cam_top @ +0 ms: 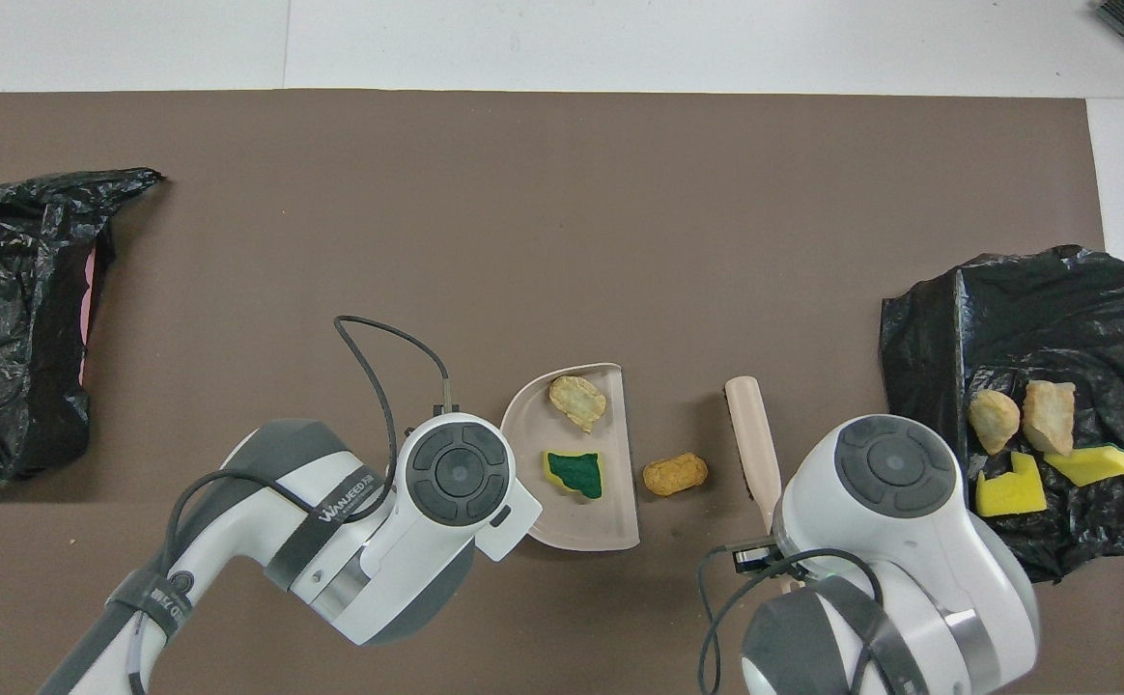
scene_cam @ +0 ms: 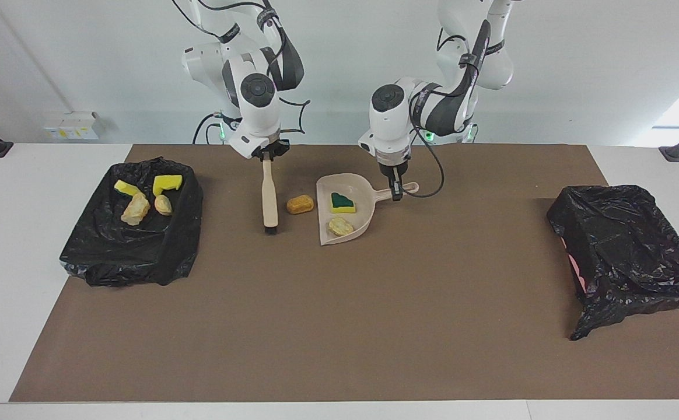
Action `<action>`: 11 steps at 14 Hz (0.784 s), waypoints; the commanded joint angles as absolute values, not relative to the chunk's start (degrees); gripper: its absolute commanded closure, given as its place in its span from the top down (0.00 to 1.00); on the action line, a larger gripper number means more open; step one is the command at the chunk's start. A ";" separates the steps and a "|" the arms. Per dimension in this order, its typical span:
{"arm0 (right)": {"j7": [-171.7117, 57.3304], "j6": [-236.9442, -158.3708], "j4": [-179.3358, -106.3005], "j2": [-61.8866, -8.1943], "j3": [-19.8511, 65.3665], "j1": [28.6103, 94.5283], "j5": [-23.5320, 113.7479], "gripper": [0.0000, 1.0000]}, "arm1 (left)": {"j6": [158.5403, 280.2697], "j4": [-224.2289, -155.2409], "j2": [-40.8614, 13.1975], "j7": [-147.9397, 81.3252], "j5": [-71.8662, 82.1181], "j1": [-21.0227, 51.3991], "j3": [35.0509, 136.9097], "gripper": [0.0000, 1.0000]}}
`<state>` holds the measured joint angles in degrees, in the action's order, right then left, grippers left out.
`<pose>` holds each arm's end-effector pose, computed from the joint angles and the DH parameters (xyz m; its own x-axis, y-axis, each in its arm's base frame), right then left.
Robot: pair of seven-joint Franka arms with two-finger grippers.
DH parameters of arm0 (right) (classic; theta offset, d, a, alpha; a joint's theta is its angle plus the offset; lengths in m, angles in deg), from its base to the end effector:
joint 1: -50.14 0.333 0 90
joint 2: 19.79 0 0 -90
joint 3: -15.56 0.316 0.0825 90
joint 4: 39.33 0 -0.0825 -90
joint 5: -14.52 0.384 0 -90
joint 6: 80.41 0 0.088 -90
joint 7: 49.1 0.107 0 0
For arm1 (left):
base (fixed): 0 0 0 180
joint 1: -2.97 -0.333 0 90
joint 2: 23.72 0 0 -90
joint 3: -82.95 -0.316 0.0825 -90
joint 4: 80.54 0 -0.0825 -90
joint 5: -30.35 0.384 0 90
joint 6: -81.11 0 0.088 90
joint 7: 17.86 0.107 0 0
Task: Sweep and dump trash in bin
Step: 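Sweep the bread chunk into the dustpan with the brush in the right gripper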
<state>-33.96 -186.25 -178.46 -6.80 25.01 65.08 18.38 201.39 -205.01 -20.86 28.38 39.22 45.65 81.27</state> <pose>0.3748 0.1753 0.3674 0.9345 0.1000 -0.3417 0.1330 -0.9883 0.0744 0.4034 -0.3409 0.3607 -0.0381 -0.9833 -0.1779 -0.9993 0.0376 0.0064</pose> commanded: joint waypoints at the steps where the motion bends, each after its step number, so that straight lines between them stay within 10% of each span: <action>1: -38.88 -188.59 -179.08 -6.43 25.40 66.31 23.98 0.00 | 201.25 -209.81 -24.50 27.67 39.75 47.62 80.76 0.00; 11: -37.59 -193.97 -175.74 -8.19 25.40 70.80 46.60 0.00 | 208.73 -213.52 -25.39 25.38 38.61 46.13 80.76 0.00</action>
